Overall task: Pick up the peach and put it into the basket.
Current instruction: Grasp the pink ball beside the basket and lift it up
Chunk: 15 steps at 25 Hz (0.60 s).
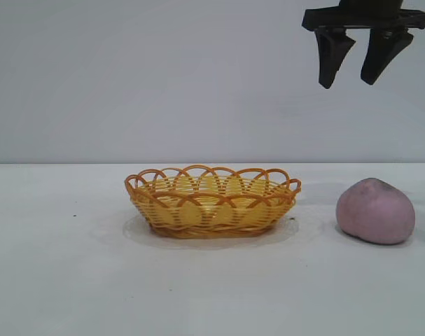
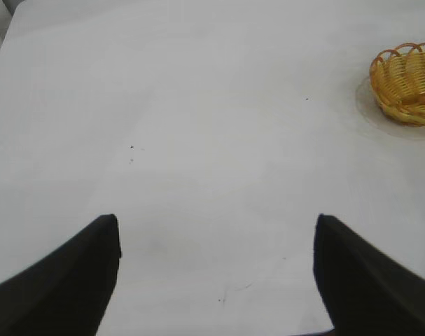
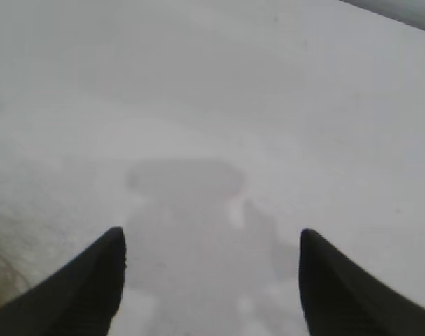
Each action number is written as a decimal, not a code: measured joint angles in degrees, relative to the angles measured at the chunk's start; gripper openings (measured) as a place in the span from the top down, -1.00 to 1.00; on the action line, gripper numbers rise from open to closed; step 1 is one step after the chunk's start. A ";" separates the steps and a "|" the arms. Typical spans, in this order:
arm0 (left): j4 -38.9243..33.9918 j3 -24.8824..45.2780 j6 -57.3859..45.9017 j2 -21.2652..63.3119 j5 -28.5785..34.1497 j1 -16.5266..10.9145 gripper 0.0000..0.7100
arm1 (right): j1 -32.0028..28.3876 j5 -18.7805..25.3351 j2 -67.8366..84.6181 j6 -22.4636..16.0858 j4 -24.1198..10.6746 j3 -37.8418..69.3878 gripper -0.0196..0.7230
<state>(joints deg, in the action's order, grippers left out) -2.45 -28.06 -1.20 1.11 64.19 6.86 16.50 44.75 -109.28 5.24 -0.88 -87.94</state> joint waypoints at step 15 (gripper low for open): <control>0.00 0.00 -0.12 0.00 0.00 -5.14 -0.43 | 0.00 0.94 0.00 0.00 -0.26 0.00 -0.29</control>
<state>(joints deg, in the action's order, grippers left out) -2.45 -28.06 -1.32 1.11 64.19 1.71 16.50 45.69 -109.28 5.24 -1.14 -87.94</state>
